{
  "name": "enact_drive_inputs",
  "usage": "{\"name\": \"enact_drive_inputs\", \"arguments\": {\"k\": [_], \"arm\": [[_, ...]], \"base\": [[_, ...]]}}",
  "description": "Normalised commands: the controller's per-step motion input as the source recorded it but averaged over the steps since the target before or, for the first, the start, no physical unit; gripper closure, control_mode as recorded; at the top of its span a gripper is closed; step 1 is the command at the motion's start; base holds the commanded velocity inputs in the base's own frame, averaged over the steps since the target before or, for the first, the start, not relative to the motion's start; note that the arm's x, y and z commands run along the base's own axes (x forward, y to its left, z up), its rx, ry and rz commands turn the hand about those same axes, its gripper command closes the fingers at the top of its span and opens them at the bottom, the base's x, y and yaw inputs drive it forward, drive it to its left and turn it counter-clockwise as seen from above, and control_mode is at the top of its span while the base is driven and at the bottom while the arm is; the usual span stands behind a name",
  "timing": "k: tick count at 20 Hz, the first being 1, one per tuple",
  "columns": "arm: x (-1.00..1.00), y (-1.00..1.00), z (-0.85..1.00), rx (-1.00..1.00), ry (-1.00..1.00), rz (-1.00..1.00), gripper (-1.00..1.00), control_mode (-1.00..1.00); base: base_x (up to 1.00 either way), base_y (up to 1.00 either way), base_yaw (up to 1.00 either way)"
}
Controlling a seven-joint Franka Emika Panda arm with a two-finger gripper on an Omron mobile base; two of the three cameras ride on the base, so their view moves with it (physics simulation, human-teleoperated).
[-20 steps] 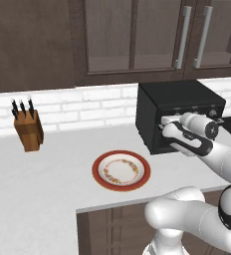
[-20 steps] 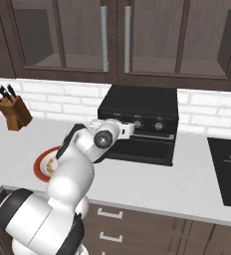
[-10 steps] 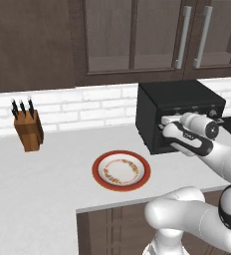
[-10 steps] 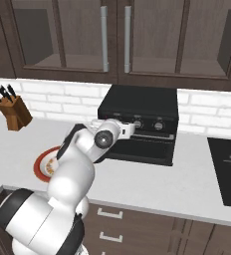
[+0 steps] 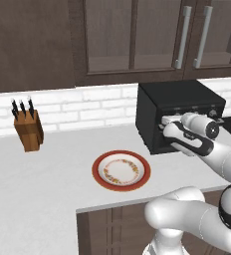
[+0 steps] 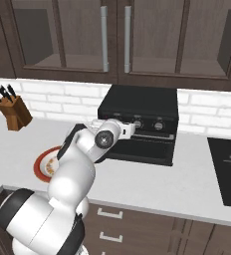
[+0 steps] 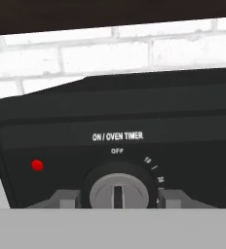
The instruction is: Pick up the kebab skewer and baguette bread, and place them inside the toaster oven. Close the toaster oven door and start by setting the timer.
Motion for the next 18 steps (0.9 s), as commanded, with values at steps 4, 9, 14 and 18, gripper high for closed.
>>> {"name": "enact_drive_inputs", "arguments": {"k": [4,9,14,18], "arm": [[0.0,0.0,0.0,0.0,0.0,0.0,1.0,-1.0],[0.0,0.0,0.0,0.0,-0.05,-0.06,1.0,-1.0],[0.0,0.0,0.0,0.0,-0.08,-0.06,1.0,-1.0],[0.0,0.0,0.0,0.0,-0.02,-0.01,1.0,-1.0]], "base": [[0.0,0.0,0.0],[0.0,0.0,0.0],[0.0,0.0,0.0],[0.0,0.0,0.0]]}}
